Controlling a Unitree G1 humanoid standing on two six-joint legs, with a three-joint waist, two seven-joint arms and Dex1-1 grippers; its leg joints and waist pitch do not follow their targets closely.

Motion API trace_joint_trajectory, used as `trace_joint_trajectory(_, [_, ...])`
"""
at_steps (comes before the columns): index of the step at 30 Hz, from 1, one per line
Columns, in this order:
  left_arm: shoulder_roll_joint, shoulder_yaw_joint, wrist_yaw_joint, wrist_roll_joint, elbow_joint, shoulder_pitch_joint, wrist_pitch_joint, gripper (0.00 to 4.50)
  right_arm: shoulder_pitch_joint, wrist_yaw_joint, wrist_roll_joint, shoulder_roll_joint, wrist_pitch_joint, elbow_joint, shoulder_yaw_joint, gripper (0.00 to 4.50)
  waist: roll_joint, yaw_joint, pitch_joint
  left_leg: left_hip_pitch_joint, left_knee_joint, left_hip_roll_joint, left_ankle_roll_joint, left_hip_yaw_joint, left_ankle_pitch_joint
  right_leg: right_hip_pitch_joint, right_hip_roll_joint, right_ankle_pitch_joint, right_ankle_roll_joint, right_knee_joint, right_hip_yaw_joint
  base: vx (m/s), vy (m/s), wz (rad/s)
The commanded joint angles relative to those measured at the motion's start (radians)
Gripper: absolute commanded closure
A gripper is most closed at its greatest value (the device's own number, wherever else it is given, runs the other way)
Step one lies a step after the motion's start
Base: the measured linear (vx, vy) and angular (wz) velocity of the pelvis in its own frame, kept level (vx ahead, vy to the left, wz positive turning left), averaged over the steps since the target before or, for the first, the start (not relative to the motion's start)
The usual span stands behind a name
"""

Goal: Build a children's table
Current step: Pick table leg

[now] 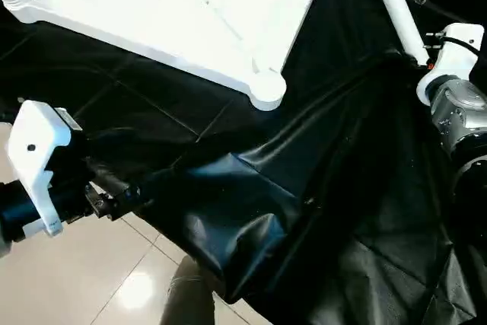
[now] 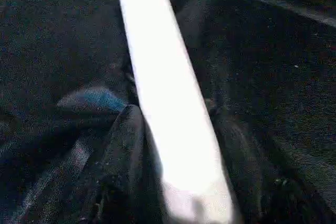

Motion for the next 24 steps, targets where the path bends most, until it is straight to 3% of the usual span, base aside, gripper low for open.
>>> trace_joint_trajectory(1, [0.009, 0.004, 0.002, -0.011, -0.018, 0.017, -0.001, 0.00, 0.035, -0.014, 0.009, -0.009, 0.037, 0.030, -0.015, 2.67, 0.000, -0.001, -0.082, 0.040, -0.060, 0.031, 0.047, -0.011, -0.064, 0.067, -0.075, 0.093, -0.307, -0.059, 0.060, 0.000, 0.000, 0.00])
trace_joint_trajectory(5, [0.012, 0.010, 0.004, -0.013, -0.018, 0.023, -0.004, 0.00, 0.037, -0.006, 0.000, -0.009, 0.043, 0.029, -0.021, 2.77, -0.005, 0.000, -0.082, 0.043, -0.062, 0.031, 0.034, -0.009, -0.085, 0.065, -0.076, 0.043, -0.294, -0.062, 0.063, 0.000, 0.000, 0.00])
trace_joint_trajectory(10, [0.012, 0.012, 0.007, -0.007, -0.015, 0.031, -0.013, 0.00, 0.039, -0.002, 0.015, -0.006, 0.040, 0.029, -0.038, 2.88, -0.010, 0.002, -0.084, 0.043, -0.058, 0.029, 0.039, -0.005, -0.049, 0.065, -0.072, 0.100, -0.297, -0.056, 0.065, 0.000, 0.000, 0.00])
trace_joint_trajectory(13, [-0.005, 0.008, 0.024, 0.016, -0.015, 0.040, -0.030, 0.00, 0.047, 0.005, 0.035, -0.005, 0.017, 0.025, -0.056, 2.91, -0.028, -0.002, -0.091, 0.043, -0.056, 0.029, 0.049, -0.002, -0.053, 0.070, -0.075, 0.084, -0.289, -0.056, 0.068, 0.000, 0.000, 0.00])
trace_joint_trajectory(14, [-0.008, 0.006, 0.026, 0.018, -0.014, 0.040, -0.032, 0.00, 0.048, 0.006, 0.038, -0.005, 0.014, 0.025, -0.059, 2.93, -0.021, -0.001, -0.092, 0.045, -0.056, 0.030, 0.049, -0.002, -0.050, 0.066, -0.074, 0.080, -0.288, -0.056, 0.067, 0.000, 0.000, 0.00])
trace_joint_trajectory(15, [-0.009, 0.005, 0.027, 0.020, -0.014, 0.041, -0.033, 0.00, 0.048, 0.006, 0.039, -0.005, 0.013, 0.024, -0.061, 2.95, -0.021, -0.001, -0.093, 0.046, -0.055, 0.030, 0.050, -0.001, -0.041, 0.066, -0.072, 0.091, -0.289, -0.055, 0.066, 0.000, 0.000, 0.00])
trace_joint_trajectory(16, [-0.013, 0.002, 0.034, 0.025, -0.014, 0.042, -0.037, 0.00, 0.050, 0.011, 0.040, -0.004, 0.007, 0.023, -0.061, 2.95, -0.028, -0.002, -0.096, 0.046, -0.052, 0.029, 0.054, 0.000, -0.018, 0.066, -0.069, 0.121, -0.293, -0.051, 0.065, 0.000, 0.000, 0.00])
trace_joint_trajectory(17, [-0.026, -0.004, 0.046, 0.036, -0.016, 0.048, -0.046, 0.00, 0.057, 0.037, 0.047, -0.001, -0.013, 0.019, -0.065, 2.96, -0.043, -0.006, -0.103, 0.044, -0.049, 0.027, 0.065, 0.003, -0.007, 0.071, -0.067, 0.147, -0.291, -0.048, 0.067, 0.000, 0.000, 0.00])
trace_joint_trajectory(21, [-0.056, -0.018, 0.069, 0.057, -0.020, 0.065, -0.066, 0.00, 0.072, 0.103, 0.064, 0.008, -0.050, 0.009, -0.071, 3.04, -0.036, -0.008, -0.110, 0.042, -0.043, 0.029, 0.091, 0.002, 0.033, 0.070, -0.067, 0.196, -0.297, -0.039, 0.064, 0.000, 0.000, 0.00])
trace_joint_trajectory(22, [-0.067, -0.028, 0.072, 0.067, -0.018, 0.071, -0.075, 0.00, 0.079, 0.131, 0.073, 0.010, -0.062, 0.004, -0.075, 3.07, -0.041, -0.010, -0.124, 0.044, -0.037, 0.028, 0.102, 0.003, 0.056, 0.074, -0.065, 0.230, -0.306, -0.032, 0.063, 0.000, 0.000, 0.00])
trace_joint_trajectory(23, [-0.067, -0.028, 0.072, 0.067, -0.018, 0.071, -0.075, 0.00, 0.079, 0.131, 0.073, 0.010, -0.062, 0.004, -0.075, 3.10, -0.041, -0.011, -0.122, 0.041, -0.037, 0.027, 0.106, 0.003, 0.063, 0.074, -0.065, 0.237, -0.310, -0.032, 0.063, 0.000, 0.000, 0.00])
trace_joint_trajectory(24, [-0.085, -0.053, 0.083, 0.090, -0.010, 0.080, -0.102, 0.00, 0.091, 0.174, 0.087, 0.011, -0.093, -0.006, -0.085, 3.14, -0.041, -0.013, -0.130, 0.041, -0.033, 0.029, 0.119, 0.005, 0.059, 0.076, -0.068, 0.234, -0.317, -0.031, 0.062, 0.000, 0.000, 0.00])
